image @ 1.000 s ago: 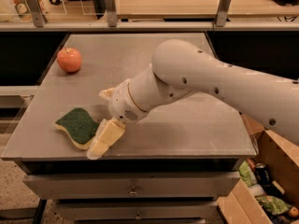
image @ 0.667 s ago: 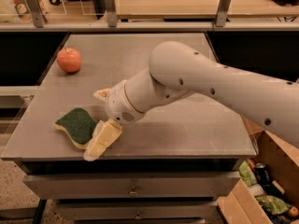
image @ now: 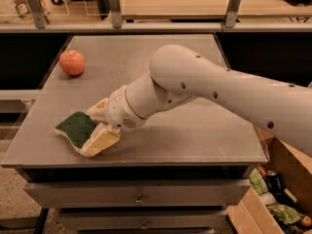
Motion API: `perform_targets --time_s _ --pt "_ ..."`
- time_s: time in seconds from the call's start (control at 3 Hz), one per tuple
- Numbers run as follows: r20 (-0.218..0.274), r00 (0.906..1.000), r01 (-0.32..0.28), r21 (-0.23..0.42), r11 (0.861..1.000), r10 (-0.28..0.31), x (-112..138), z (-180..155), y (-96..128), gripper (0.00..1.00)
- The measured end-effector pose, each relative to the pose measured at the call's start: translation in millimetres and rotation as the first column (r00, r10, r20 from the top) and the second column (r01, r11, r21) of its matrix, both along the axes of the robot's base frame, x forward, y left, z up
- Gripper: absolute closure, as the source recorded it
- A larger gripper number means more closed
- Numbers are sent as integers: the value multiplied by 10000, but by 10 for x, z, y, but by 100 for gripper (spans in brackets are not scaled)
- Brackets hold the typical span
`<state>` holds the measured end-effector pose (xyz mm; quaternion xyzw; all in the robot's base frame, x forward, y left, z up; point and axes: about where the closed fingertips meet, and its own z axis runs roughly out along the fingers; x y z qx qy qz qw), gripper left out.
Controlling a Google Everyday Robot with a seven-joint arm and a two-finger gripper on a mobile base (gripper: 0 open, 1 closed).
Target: Move sponge near apple
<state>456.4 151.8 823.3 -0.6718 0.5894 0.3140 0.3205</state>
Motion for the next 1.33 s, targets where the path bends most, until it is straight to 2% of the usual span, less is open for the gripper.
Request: perform_targets --time_s 0.67,1.0,1.33 --pt "-307 9995 -40 -16 10000 39 -44 -9 12 87" --pt "14 10000 77 46 10000 -78 -12 152 -50 100" --pt "533 9984 184 -28 9998 -182 86 386 -112 100"
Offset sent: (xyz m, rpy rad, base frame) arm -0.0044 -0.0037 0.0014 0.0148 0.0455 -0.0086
